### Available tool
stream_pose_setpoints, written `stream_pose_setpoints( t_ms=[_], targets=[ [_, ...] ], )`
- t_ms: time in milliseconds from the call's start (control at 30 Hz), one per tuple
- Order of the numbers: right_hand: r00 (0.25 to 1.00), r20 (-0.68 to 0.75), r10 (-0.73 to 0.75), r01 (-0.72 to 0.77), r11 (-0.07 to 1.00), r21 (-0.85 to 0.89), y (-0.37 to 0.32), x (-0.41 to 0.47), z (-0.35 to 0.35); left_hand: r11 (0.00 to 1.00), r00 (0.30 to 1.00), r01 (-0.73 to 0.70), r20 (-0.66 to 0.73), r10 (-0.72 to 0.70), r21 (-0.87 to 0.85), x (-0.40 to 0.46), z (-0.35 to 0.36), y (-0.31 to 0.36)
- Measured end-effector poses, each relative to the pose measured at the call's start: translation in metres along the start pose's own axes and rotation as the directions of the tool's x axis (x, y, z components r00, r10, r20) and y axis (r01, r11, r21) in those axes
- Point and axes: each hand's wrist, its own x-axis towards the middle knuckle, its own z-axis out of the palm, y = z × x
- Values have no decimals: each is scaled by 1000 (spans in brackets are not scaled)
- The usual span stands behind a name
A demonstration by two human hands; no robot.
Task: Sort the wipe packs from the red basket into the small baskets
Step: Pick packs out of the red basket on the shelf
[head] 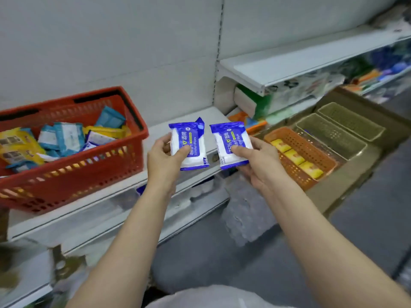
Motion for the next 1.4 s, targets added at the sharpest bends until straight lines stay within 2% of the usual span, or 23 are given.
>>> stream_pose_setpoints(
  t_ms=[133, 267, 400, 533, 633, 800, 1000, 1167, 1400],
  targets=[
    [990, -142, 11, -1, 997, 72, -4, -18, -108, 995, 989, 97, 117, -93, -33, -50, 88, -16],
    [971, -237, -13, 32, 997, 76, -9, -20, -183, 987, 969, 156, 199, -146, -40, -76, 157, -25],
    [953, -298, -46, 75, 994, 86, -19, -3, -237, 985, 952, 171, 265, -155, -38, -72, 219, -40],
    [938, -323, -123, 135, 991, 15, -35, 34, -289, 988, 935, 155, 325, -139, -24, -54, 286, -62],
    [927, -365, -86, 90, 996, -7, -56, 68, -324, 982, 922, 185, 350, -164, -26, -39, 343, -75],
    [889, -459, 3, 7, 1000, 21, -95, 119, -380, 961, 906, 275, 337, -254, -13, -21, 423, -78],
    [867, -496, 46, -50, 999, 5, -110, 173, -424, 949, 913, 307, 262, -314, 69, 0, 475, -80],
    [926, -378, 11, -29, 999, -42, -118, 238, -469, 935, 921, 352, 161, -354, 39, 15, 522, -98],
    [977, -184, 112, -143, 977, -160, -131, 337, -534, 914, 913, 405, -62, -403, 11, 8, 603, -116]
  ],
)
